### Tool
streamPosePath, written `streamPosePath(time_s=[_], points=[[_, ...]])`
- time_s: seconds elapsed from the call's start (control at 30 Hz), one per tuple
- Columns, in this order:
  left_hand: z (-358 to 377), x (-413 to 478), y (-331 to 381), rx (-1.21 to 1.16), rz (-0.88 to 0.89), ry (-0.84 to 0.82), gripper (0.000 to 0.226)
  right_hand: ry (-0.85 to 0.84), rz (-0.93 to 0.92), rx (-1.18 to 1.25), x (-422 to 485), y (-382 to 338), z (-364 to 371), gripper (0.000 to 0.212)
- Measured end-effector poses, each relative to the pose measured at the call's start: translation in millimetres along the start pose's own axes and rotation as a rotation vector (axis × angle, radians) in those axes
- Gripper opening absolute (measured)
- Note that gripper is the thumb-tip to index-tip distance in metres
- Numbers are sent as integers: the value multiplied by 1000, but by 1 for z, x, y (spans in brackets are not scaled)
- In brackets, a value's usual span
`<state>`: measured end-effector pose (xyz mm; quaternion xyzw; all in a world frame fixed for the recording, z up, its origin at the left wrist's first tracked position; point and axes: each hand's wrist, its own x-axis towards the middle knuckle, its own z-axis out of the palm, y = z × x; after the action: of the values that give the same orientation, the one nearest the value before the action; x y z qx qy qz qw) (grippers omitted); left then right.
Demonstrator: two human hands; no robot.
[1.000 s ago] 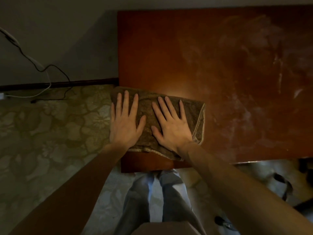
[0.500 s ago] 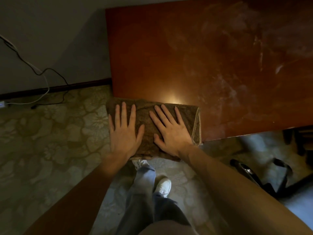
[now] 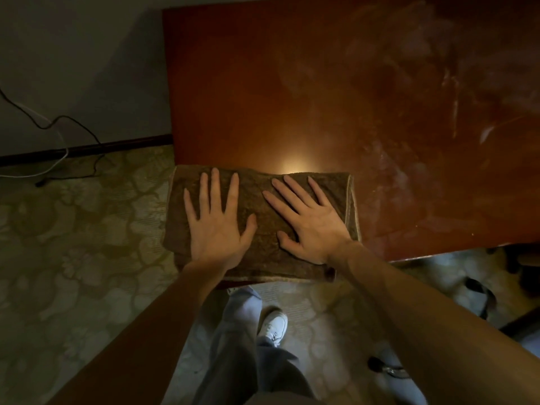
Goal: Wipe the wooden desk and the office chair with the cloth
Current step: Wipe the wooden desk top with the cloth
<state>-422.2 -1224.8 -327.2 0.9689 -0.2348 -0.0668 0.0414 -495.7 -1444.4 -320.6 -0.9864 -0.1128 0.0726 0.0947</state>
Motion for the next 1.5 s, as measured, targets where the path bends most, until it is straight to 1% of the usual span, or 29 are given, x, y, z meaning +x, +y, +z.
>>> streamPosePath(time_s=[0.23, 0.47, 0.8, 0.93, 1.23, 1.37, 1.5], points=[[-7, 70, 2, -23, -13, 39, 80, 25, -16, 7, 54, 45, -15, 79], [-15, 153, 0, -4, 20, 82, 80, 47, 11, -14, 112, 92, -30, 79], [-24, 263, 1, -31, -16, 111, 80, 91, 21, -13, 198, 160, -52, 78], [-28, 297, 2, -39, -57, 116, 81, 62, -6, -49, 234, 187, -61, 79], [-34, 368, 5, -64, -120, 158, 81, 66, -6, -82, 301, 232, -82, 82], [-36, 390, 6, -66, -143, 160, 82, 44, -43, -78, 325, 249, -94, 83], [-36, 404, 8, -58, -171, 146, 83, 19, -32, -71, 341, 258, -96, 81]])
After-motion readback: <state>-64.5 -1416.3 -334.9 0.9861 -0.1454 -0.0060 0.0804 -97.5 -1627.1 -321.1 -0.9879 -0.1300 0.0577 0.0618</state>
